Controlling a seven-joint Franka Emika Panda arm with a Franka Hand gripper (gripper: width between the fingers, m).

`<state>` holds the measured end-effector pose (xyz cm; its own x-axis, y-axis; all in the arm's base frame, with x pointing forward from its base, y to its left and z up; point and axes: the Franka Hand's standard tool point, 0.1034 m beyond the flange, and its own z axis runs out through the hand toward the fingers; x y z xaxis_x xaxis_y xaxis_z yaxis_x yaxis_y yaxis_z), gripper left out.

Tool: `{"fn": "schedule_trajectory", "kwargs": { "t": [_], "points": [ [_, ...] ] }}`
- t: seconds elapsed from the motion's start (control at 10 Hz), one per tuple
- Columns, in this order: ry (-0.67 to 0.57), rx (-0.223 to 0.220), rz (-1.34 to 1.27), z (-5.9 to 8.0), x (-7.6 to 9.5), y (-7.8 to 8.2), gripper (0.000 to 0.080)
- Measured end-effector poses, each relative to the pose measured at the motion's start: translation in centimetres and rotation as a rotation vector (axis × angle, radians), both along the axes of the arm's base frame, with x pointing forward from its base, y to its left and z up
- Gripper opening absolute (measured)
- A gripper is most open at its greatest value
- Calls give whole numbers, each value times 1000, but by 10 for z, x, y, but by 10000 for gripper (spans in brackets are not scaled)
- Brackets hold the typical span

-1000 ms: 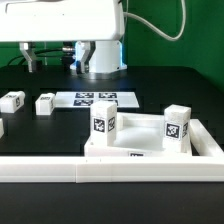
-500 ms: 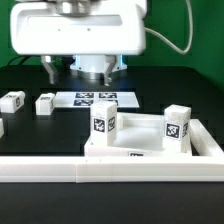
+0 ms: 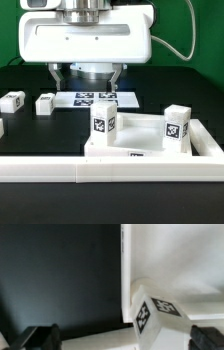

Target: Assemble square table

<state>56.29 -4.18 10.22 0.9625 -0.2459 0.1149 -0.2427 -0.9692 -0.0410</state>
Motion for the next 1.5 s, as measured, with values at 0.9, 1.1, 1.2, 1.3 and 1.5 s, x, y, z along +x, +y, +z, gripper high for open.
{"fn": "schedule_trajectory", "kwargs": {
  "t": [0.9, 1.1, 1.2, 1.3, 1.5],
  "points": [
    [14, 30, -14, -14, -24, -1, 648],
    [27, 13, -7, -32, -27, 5, 648],
    [28, 5, -6, -38, -28, 3, 648],
    [26, -9, -4, -47, -29, 2, 648],
    [36, -21, 4, -62, -29, 3, 648]
  ]
}}
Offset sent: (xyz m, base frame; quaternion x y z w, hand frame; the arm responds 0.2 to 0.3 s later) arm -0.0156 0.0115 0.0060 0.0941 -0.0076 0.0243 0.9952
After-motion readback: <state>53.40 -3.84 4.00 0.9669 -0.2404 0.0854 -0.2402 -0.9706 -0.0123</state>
